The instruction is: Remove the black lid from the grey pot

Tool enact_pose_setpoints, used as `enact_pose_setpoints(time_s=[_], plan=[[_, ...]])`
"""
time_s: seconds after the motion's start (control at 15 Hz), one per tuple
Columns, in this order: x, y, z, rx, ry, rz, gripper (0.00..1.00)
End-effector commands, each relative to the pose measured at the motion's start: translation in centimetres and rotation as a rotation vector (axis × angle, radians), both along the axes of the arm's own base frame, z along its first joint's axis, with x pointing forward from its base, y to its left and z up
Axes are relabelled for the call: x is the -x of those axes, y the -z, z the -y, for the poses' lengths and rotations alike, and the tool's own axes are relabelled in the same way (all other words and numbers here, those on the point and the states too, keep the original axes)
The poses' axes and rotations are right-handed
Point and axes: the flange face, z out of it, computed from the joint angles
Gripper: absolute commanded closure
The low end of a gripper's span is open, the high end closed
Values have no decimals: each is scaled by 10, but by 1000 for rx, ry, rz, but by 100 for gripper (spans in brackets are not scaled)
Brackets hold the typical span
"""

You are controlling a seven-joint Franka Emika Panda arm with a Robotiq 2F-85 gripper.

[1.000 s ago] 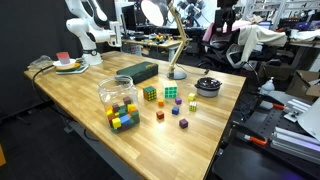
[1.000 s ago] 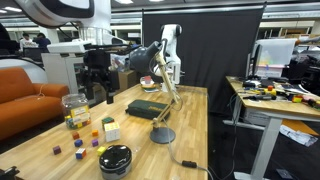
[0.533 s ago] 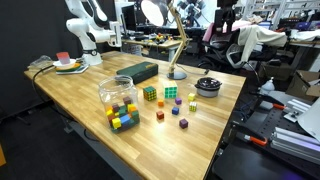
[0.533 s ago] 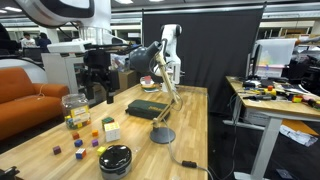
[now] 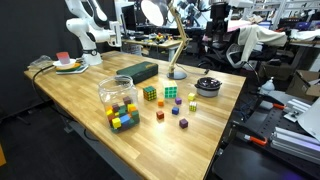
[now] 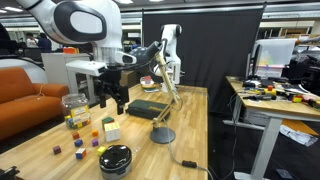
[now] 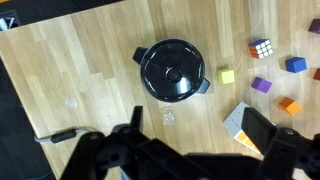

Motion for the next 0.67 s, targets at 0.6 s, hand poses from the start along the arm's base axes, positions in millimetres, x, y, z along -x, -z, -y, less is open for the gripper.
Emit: enact_pose_setpoints(time_s=[0.6], plan=[[-28, 41, 8, -115, 61, -16, 0]])
